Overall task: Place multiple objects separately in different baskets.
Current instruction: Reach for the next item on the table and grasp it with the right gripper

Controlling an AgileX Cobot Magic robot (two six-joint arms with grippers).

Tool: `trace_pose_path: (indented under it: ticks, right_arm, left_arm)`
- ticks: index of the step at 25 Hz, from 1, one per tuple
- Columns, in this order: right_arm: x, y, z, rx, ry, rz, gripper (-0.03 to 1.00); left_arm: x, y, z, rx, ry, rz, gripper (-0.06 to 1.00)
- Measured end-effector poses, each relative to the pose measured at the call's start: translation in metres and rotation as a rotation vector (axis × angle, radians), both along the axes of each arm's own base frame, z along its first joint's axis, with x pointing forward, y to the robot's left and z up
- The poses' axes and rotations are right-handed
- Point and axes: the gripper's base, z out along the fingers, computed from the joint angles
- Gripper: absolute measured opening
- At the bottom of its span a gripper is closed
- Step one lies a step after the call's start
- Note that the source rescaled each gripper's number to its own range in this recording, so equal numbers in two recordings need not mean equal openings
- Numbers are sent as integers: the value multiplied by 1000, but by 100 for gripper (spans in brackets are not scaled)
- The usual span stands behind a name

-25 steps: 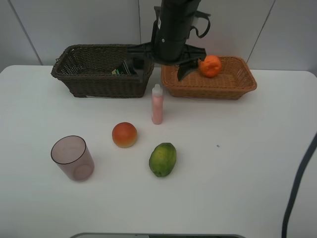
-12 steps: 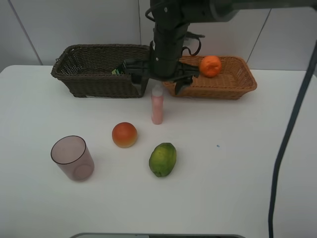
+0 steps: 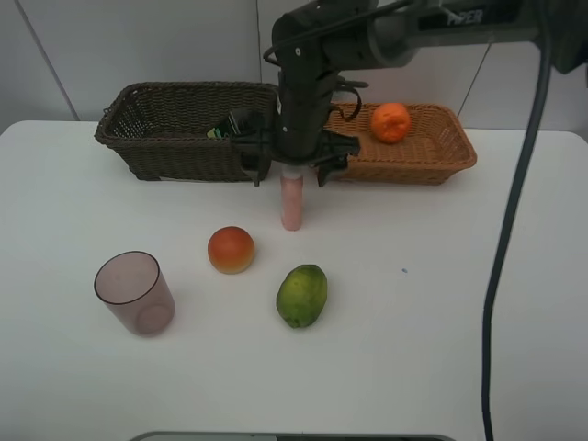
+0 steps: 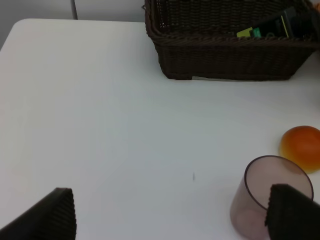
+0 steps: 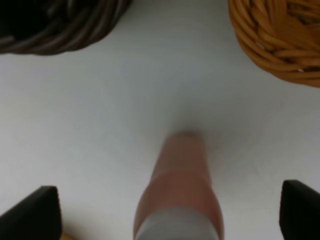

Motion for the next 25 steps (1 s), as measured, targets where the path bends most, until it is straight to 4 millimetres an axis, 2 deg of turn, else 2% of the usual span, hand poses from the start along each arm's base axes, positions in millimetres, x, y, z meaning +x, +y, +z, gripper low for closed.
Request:
trace_pose_path:
  ticks: [5, 7, 8, 10, 11, 12, 13, 25]
  right_arm:
    - [1, 0, -12, -21, 16, 3, 87]
    - [1, 0, -14, -22, 17, 3, 82]
    - [1, 0, -13, -22, 16, 3, 75]
    - [2, 1, -13, -19, 12, 5, 51]
    - [2, 1, -13, -19, 12, 5, 30]
    - [2, 1, -13, -19, 12, 5, 13]
    - [2, 1, -13, -17, 11, 4, 0]
    - [2, 1, -13, -16, 9, 4, 1]
  left_arm:
    - [0, 0, 0, 0, 0, 0, 98]
    - [0, 0, 0, 0, 0, 0, 98]
    - [0, 0, 0, 0, 0, 0, 98]
    - [0, 0, 0, 0, 0, 0, 98]
    - [0, 0, 0, 0, 0, 0, 98]
    - [0, 0, 0, 0, 0, 0, 98]
    - [0, 0, 0, 0, 0, 0, 98]
    - [0, 0, 0, 0, 0, 0, 98]
